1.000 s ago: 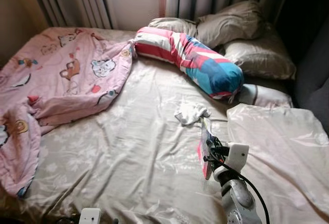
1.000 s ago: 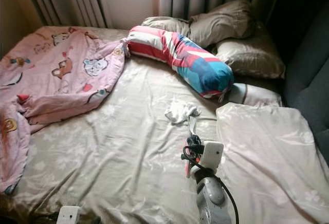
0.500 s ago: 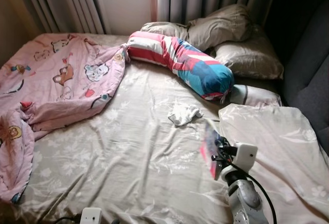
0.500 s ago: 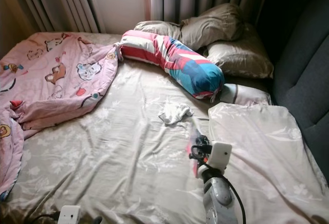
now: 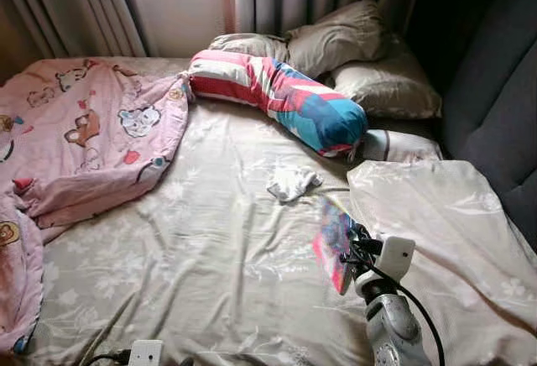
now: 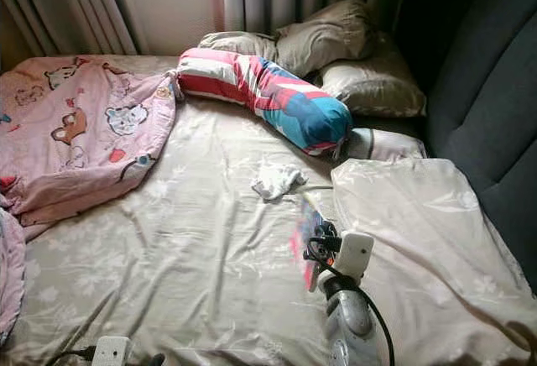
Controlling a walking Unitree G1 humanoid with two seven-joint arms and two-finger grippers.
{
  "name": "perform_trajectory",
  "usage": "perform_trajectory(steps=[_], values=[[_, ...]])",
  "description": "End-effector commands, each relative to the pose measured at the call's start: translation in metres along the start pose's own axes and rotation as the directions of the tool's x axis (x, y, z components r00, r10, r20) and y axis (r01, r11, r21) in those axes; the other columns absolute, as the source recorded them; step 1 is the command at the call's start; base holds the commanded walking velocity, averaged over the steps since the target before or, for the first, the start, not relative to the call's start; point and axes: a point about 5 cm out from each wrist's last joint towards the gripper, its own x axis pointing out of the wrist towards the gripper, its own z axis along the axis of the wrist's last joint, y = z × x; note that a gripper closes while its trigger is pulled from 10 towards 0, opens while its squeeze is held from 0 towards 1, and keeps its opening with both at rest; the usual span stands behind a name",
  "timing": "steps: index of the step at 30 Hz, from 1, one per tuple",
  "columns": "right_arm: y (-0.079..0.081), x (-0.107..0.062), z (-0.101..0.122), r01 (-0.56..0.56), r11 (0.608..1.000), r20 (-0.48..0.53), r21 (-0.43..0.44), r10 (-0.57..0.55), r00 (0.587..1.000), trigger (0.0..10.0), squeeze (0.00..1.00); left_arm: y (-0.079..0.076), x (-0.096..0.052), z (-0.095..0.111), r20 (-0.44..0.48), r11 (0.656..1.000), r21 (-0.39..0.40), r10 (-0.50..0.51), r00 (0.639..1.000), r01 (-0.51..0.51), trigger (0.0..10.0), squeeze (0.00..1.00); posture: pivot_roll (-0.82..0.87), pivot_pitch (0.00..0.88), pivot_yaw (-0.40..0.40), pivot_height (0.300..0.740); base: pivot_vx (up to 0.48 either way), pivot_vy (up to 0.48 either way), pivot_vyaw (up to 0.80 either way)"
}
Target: Clean up the room
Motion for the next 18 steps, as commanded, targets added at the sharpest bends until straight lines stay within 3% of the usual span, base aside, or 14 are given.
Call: perform_trajectory(steps=[1,18], values=[[0.0002,0.0021,0.0078,0.002,1.000,0.045,0.008,-0.002,0.999,10.0,0.00,0.0018,-0.0053,-0.0125,-0.054,1.000,-0.006,0.003,0.999,-0.004,10.0,0.00,0.03,0.196,0.010,0.740,0.000,0.000,0.00],[0.0044,0.0031,0.0050,-0.014,1.000,0.019,0.013,0.014,1.000,10.0,0.00,0.0036,-0.0069,-0.0164,-0.078,1.000,-0.005,0.005,0.997,-0.005,10.0,0.00,0.03,0.198,0.013,0.740,0.000,0.000,0.00]])
